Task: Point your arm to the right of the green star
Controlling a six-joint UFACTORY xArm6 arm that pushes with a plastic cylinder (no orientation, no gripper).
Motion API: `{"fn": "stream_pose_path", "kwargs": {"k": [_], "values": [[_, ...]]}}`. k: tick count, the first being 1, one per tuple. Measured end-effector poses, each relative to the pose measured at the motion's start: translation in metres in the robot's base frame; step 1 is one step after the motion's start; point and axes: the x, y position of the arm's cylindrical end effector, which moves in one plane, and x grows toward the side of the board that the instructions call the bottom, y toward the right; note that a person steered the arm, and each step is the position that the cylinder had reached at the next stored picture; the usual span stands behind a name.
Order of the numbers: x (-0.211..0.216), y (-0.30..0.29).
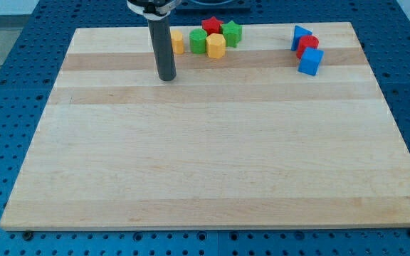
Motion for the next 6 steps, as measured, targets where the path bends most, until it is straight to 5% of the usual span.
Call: {"fn": "stream_pose_path", "kwargs": {"k": [3, 6], "values": [[0.049, 0.029], [-0.010, 0.127]]}}
